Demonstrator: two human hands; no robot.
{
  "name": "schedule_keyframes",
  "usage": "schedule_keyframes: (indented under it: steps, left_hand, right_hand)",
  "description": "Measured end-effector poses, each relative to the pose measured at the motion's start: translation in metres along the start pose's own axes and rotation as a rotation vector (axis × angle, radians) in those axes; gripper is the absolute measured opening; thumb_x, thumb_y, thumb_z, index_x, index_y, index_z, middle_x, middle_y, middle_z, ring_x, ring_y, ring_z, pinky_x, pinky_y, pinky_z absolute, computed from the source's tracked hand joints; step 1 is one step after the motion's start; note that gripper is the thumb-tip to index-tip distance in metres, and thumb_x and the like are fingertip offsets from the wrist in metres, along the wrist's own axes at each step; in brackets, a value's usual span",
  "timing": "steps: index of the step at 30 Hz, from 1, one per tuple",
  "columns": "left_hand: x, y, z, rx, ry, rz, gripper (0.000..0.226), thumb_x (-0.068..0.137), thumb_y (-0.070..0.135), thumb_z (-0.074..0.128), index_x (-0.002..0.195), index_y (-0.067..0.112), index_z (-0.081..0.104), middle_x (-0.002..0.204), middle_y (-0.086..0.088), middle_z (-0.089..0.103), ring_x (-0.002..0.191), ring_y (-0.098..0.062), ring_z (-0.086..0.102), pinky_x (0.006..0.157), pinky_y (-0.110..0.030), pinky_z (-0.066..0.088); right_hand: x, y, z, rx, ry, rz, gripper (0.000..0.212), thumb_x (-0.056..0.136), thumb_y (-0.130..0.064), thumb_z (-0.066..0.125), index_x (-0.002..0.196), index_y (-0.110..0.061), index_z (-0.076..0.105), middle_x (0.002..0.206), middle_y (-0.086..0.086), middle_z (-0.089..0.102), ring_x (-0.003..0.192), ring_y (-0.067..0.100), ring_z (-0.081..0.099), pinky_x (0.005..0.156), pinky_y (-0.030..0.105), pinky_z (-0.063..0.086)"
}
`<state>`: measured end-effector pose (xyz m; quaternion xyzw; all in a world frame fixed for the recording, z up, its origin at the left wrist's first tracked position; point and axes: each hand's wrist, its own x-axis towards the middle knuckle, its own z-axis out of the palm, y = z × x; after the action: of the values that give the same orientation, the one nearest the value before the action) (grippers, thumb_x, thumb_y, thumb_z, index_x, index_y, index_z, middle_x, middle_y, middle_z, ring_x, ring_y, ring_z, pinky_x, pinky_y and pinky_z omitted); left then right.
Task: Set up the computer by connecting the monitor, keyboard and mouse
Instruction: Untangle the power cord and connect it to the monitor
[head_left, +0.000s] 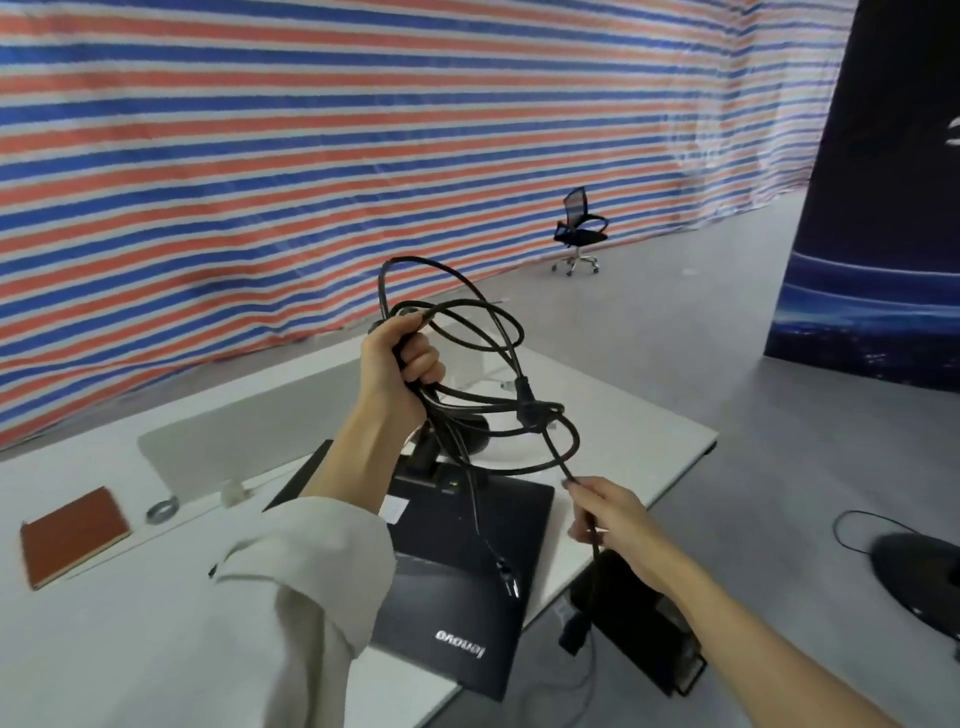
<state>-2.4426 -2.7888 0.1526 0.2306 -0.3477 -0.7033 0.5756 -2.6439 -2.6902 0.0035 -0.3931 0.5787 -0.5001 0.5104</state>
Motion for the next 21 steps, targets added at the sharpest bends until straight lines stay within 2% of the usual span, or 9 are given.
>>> schedule_keyframes:
  steps: [3,8,12,17,21]
  left_hand:
    - [0.037,-0.02,0.018,-0.038,-0.001,0.006,0.031,0.089,0.01,0.042,0.062,0.02,0.031,0.04,0.01,0.022,0.03,-0.005,0.017,0.035,-0.018,0.015]
    - [0.12,-0.06,0.035,-0.147,-0.001,-0.02,0.033,0.087,0.012,0.042,0.06,0.022,0.027,0.039,0.01,0.02,0.031,-0.005,0.016,0.036,-0.017,0.015]
    - [0.196,-0.094,0.045,-0.183,-0.011,-0.061,0.029,0.087,0.014,0.043,0.063,0.022,0.03,0.038,0.01,0.021,0.03,-0.006,0.017,0.034,-0.017,0.016]
    - [0.276,-0.13,0.063,-0.256,0.031,-0.103,0.032,0.086,0.014,0.042,0.057,0.02,0.032,0.039,0.009,0.023,0.031,-0.006,0.018,0.036,-0.017,0.017]
    - [0.325,-0.157,0.067,-0.348,0.1,-0.149,0.028,0.085,0.017,0.043,0.059,0.02,0.032,0.04,0.009,0.024,0.031,-0.007,0.021,0.038,-0.017,0.019]
  right_hand:
    - [0.038,0.003,-0.031,-0.061,0.16,-0.038,0.015,0.095,-0.007,0.048,0.1,-0.01,0.062,0.067,0.004,0.049,0.063,0.017,0.052,0.071,0.028,0.05]
    - [0.121,0.004,-0.078,-0.056,0.273,-0.052,0.02,0.093,-0.001,0.044,0.095,-0.006,0.063,0.07,0.007,0.054,0.061,0.017,0.051,0.065,0.027,0.043]
    - [0.187,-0.011,-0.116,-0.061,0.31,-0.023,0.023,0.092,0.001,0.042,0.095,-0.009,0.063,0.076,0.007,0.059,0.065,0.018,0.053,0.062,0.025,0.042]
    - [0.254,-0.032,-0.159,-0.115,0.309,-0.013,0.02,0.093,-0.005,0.044,0.098,-0.016,0.06,0.09,0.004,0.063,0.083,0.018,0.057,0.067,0.021,0.041]
    - [0.298,-0.03,-0.182,-0.103,0.281,0.062,0.019,0.09,-0.005,0.047,0.097,-0.017,0.06,0.09,0.002,0.061,0.083,0.017,0.057,0.071,0.025,0.041]
